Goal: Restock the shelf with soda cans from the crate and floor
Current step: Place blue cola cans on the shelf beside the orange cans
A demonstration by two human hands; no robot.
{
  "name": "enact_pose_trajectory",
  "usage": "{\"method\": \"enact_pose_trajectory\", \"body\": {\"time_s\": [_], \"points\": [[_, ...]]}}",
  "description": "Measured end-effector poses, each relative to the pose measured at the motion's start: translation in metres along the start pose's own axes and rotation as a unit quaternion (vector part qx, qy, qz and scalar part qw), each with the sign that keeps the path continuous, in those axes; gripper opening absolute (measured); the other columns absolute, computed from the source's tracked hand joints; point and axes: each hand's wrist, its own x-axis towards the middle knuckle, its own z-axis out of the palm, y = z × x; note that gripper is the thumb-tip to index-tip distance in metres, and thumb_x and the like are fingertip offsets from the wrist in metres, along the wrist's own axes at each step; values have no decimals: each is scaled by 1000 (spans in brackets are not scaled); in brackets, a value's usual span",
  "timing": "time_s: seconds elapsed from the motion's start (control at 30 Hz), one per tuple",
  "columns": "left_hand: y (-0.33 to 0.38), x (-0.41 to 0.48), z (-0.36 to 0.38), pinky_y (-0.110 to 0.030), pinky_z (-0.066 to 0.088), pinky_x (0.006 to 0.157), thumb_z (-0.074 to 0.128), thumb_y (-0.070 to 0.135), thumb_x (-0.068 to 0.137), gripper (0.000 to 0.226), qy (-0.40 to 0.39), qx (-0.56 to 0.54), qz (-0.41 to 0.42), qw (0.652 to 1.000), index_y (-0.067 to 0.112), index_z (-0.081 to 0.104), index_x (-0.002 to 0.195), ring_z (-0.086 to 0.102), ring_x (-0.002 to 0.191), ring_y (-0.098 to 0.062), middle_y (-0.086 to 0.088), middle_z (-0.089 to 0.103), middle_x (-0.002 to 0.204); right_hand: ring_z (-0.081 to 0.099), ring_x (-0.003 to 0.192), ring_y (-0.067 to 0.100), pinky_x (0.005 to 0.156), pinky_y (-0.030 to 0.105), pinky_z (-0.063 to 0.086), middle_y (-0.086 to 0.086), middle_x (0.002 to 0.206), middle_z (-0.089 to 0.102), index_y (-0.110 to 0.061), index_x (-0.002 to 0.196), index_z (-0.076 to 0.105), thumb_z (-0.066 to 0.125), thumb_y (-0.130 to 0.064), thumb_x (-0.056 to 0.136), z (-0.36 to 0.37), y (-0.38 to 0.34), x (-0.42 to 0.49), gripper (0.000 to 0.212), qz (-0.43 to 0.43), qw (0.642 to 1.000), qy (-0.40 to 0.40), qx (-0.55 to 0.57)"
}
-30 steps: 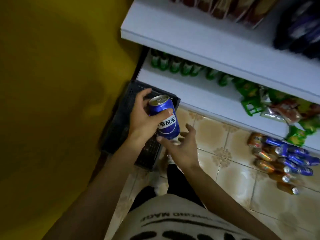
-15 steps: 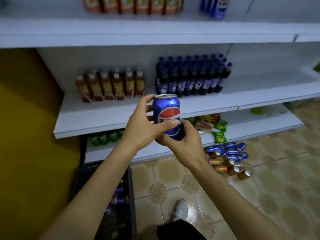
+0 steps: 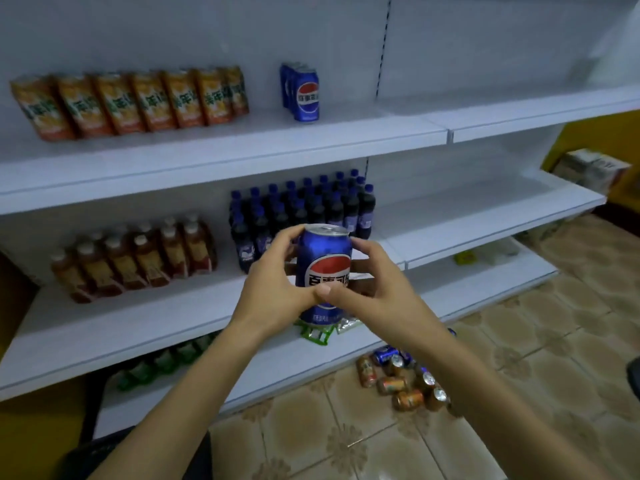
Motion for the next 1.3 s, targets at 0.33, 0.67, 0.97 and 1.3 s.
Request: {"method": "enact_pose_trajectory", "body": {"time_s": [0.33, 0.67, 0.97, 1.3], "points": [[77, 88, 126, -16, 50, 87, 81, 20, 70, 90, 52, -41, 39, 997, 39, 34, 144, 54, 109, 12, 30, 52, 122, 65, 94, 5, 75, 23, 58, -12, 108, 63, -36, 122, 49, 80, -30, 73, -154, -7, 74, 59, -75, 994, 67, 39], [93, 149, 171, -24, 55, 84, 82, 3, 67, 93, 104, -129, 26, 986, 42, 35, 137, 61, 111, -8, 8, 61, 122, 61, 101, 8, 79, 30, 59, -11, 120, 55, -36, 142, 29, 85, -31, 66, -215, -23, 129, 95, -107, 990, 22, -87], [99, 219, 175, -21, 55, 82, 84, 10, 69, 98, 94, -104, 73, 987, 37, 29, 146, 62, 107, -1, 13, 61, 121, 63, 96, 12, 83, 34, 57, -12, 103, 59, -29, 130, 37, 84, -31, 65, -242, -46, 191, 79, -127, 980, 62, -139], [63, 326, 89, -38, 41, 97, 63, 71, 70, 95, -18, 528, -6, 849, 30, 25, 147, 40, 131, -19, 5, 38, 148, 58, 108, 24, 91, 45, 53, 1, 118, 56, -19, 129, 37, 85, -20, 65, -220, -77, 379, 80, -134, 974, 66, -171]]}}
